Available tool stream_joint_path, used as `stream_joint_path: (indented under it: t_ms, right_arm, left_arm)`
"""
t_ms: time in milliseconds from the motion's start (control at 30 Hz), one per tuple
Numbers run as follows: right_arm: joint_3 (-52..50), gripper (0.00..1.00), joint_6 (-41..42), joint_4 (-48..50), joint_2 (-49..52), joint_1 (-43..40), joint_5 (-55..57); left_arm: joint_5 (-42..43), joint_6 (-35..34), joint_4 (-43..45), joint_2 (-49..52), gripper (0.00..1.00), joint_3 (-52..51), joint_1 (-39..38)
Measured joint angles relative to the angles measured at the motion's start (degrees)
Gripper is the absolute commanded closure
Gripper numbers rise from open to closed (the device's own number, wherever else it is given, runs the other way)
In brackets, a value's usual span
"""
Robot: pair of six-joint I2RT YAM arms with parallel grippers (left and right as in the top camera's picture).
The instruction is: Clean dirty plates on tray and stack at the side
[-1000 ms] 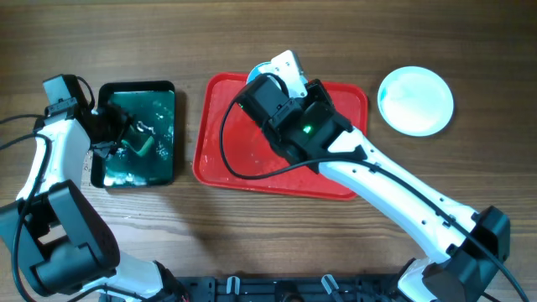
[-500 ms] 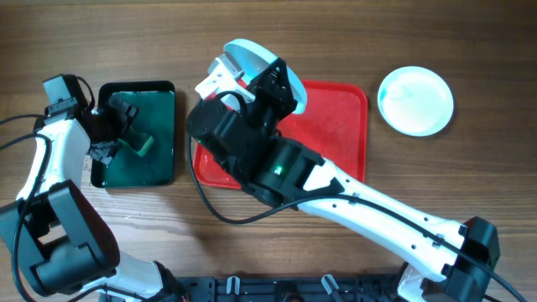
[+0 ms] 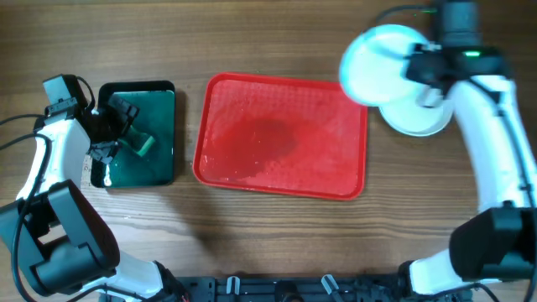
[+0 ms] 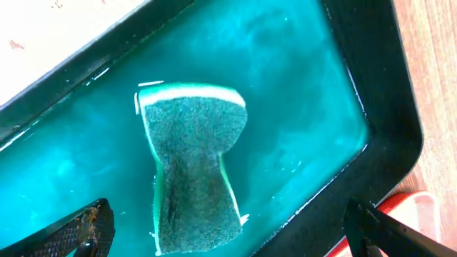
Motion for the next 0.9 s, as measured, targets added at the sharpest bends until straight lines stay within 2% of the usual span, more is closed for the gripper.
stream_joint_path:
  t_ms: [67, 133, 167, 200, 300, 333, 400, 500, 567, 633, 700, 800, 900]
  right_arm:
    - [-2.2, 0.96, 2.4, 1.0, 0.5, -9.7, -6.1]
    - [-5.3, 0.95, 3.8, 3.6, 1.8, -14.1, -8.5]
    - [-7.3, 0.92, 4.3, 5.7, 3.4, -14.5, -9.4]
    - [-8.5, 0.78, 4.6, 6.6, 5.2, -14.2, -10.1]
    - [-9.0, 0.66, 5.3, 9.0, 8.7, -13.7, -11.8]
    - [-9.0, 0.67, 5.4, 9.0, 8.9, -13.7, -12.0]
    - [-9.0, 0.76, 5.3, 8.2, 8.9, -13.7, -13.4]
    - [-9.0, 0.82, 5.1, 4.9, 8.9, -13.6, -18.9]
    - [-9.0, 0.95, 4.3, 1.7, 8.3, -12.5, -23.6]
    - [-9.0, 0.95, 1.8, -4.0, 4.9, -6.7, -27.7]
    - [-9.1, 0.96, 1.4, -7.9, 3.5, 0.3, -26.3]
    - [-13.5, 0.96, 5.1, -7.8, 3.4, 11.4, -19.9]
    - [-20.7, 0.96, 9.8, -5.3, 3.4, 16.6, -15.8]
  left_arm:
    - [0.0, 0.0, 0.0, 0.0, 0.00, 0.0, 0.0]
    - [0.0, 0.0, 0.0, 0.0, 0.00, 0.0, 0.0]
    - [0.0, 0.0, 0.0, 0.0, 0.00, 0.0, 0.0]
    - [0.0, 0.0, 0.0, 0.0, 0.00, 0.0, 0.0]
    - [0.0, 0.0, 0.0, 0.0, 0.00, 0.0, 0.0]
    - [0.0, 0.0, 0.0, 0.0, 0.00, 0.0, 0.0]
    - [0.0, 0.0, 0.0, 0.0, 0.00, 0.0, 0.0]
    - [0.0, 0.0, 0.0, 0.0, 0.00, 0.0, 0.0]
    - [0.0, 0.0, 0.0, 0.0, 0.00, 0.0, 0.0]
    - [0.0, 0.0, 0.0, 0.0, 0.00, 0.0, 0.0]
    - [0.0, 0.0, -0.1, 0.0, 0.00, 0.0, 0.0]
    - [0.0, 0.0, 0.0, 0.0, 0.00, 0.0, 0.0]
    - [0.0, 0.0, 0.0, 0.0, 0.00, 0.0, 0.0]
